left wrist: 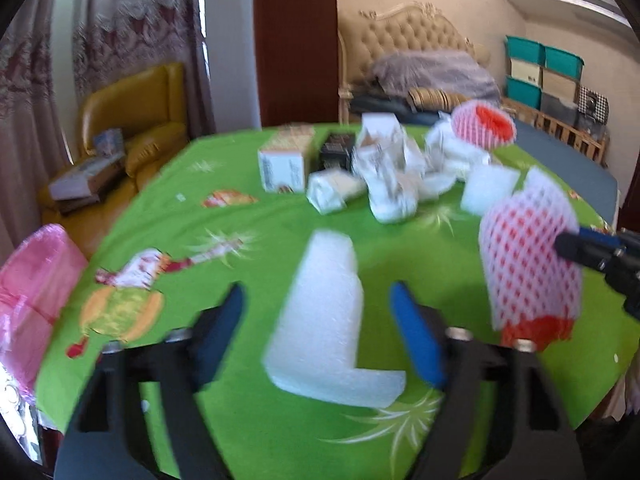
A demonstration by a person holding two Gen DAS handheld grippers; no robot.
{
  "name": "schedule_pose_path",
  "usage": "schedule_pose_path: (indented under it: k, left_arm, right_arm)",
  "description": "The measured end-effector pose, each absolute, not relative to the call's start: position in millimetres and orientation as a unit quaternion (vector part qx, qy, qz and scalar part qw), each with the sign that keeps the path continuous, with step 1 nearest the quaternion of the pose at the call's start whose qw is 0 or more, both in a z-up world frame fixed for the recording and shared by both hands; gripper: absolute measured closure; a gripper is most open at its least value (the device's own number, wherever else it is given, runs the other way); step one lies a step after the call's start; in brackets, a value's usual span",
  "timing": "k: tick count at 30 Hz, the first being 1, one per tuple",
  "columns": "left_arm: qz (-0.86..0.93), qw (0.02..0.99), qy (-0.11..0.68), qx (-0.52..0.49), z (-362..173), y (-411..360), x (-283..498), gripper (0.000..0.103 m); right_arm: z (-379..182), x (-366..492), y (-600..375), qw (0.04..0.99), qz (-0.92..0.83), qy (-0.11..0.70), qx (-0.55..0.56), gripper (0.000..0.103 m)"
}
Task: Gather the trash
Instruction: 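Close the left tool on the white foam block while the right tool grasps the pink net, then carry both items to the pink bin and open both tools to drop them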
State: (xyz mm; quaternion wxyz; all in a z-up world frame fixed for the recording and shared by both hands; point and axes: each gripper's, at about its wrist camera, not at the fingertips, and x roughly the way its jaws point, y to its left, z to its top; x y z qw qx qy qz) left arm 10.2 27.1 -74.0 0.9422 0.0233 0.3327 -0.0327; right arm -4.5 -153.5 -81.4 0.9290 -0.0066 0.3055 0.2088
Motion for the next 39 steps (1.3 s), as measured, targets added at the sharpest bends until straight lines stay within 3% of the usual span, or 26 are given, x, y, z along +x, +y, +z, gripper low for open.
schedule_pose_path:
  k: [1,6,17,26,39]
  left_arm:
    - [-0.039,0.94,0.337,0.019,-77,28,12,0.052]
    - [-0.038,0.947,0.319,0.015,-73,37,2,0.065]
    - [0.019,0.972,0.235,-0.007,-32,87,-38,0.066]
    - [0.109,0.974,0.193,-0.035,-4,177,-76,0.066]
    - [0.222,0.947,0.217,-0.079,7,338,-97,0.065]
  right_arm:
    - [-81,-4,-154,0.93,0.208,0.303,-0.007,0.081]
    - [-76,-4,-150,0.933,0.217,0.287,-0.01,0.082]
    - [-56,3,-93,0.927,0.272,0.251,-0.053,0.082]
    - [-38,17,1,0.901,0.36,0.231,-0.078,0.082]
    - [-21,47,164,0.849,0.467,0.234,-0.085,0.082]
